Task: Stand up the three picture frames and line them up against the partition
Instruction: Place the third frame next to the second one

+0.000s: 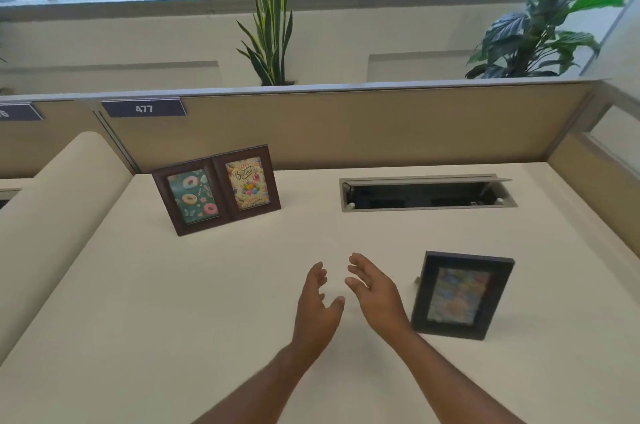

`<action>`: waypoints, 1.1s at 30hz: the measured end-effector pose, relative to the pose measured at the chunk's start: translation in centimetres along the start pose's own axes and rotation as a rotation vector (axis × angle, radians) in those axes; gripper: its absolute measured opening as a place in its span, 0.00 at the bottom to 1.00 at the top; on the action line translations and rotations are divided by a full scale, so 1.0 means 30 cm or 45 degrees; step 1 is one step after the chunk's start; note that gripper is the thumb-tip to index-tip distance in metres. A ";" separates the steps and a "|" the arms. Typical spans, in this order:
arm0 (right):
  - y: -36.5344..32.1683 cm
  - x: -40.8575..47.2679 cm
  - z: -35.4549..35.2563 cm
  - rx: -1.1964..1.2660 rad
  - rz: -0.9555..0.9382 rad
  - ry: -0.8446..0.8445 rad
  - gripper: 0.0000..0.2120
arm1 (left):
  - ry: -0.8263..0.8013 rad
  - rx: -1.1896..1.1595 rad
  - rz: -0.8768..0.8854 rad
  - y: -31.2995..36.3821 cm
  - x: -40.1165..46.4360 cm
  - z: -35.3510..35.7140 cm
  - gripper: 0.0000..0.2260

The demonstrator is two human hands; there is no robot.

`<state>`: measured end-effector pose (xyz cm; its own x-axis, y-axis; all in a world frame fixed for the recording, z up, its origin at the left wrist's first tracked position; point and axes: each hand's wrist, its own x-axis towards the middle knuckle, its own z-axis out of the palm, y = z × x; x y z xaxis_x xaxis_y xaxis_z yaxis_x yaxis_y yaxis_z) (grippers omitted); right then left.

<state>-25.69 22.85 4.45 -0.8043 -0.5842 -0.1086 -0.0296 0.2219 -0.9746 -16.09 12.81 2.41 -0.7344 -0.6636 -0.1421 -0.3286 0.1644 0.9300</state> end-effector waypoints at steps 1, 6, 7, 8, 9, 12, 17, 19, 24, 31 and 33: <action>0.005 -0.025 -0.029 0.009 -0.008 -0.001 0.22 | -0.016 0.001 0.009 0.012 -0.014 0.026 0.33; 0.034 -0.130 -0.165 0.028 -0.080 0.024 0.21 | -0.103 -0.001 0.024 0.059 -0.075 0.146 0.31; 0.041 -0.148 -0.194 0.013 -0.107 0.049 0.20 | -0.115 -0.006 0.027 0.066 -0.083 0.166 0.31; 0.047 -0.165 -0.224 -0.007 -0.137 0.081 0.19 | -0.127 -0.009 0.030 0.074 -0.088 0.184 0.31; 0.056 -0.183 -0.258 -0.028 -0.167 0.118 0.17 | -0.138 -0.010 0.033 0.083 -0.093 0.203 0.30; 0.081 -0.224 -0.350 -0.094 -0.247 0.243 0.08 | -0.165 -0.004 0.044 0.111 -0.102 0.253 0.30; 0.134 -0.263 -0.498 -0.169 -0.227 0.587 0.06 | -0.232 0.006 0.031 0.150 -0.109 0.341 0.29; 0.155 -0.251 -0.549 -0.203 -0.172 0.724 0.07 | -0.247 -0.023 -0.005 0.166 -0.106 0.371 0.29; 0.181 -0.192 -0.618 -0.176 0.003 0.689 0.19 | -0.296 -0.147 -0.106 0.212 -0.084 0.424 0.27; 0.183 -0.138 -0.631 -0.138 0.035 0.582 0.13 | -0.415 -0.239 -0.176 0.269 -0.029 0.460 0.18; 0.172 -0.116 -0.625 -0.134 0.041 0.580 0.11 | -0.411 -0.232 -0.171 0.273 -0.008 0.455 0.18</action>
<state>-34.17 40.68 3.48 -0.9837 -0.1791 -0.0184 -0.0417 0.3258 -0.9445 -26.72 24.28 5.44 -0.8505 -0.4022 -0.3389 -0.3450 -0.0595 0.9367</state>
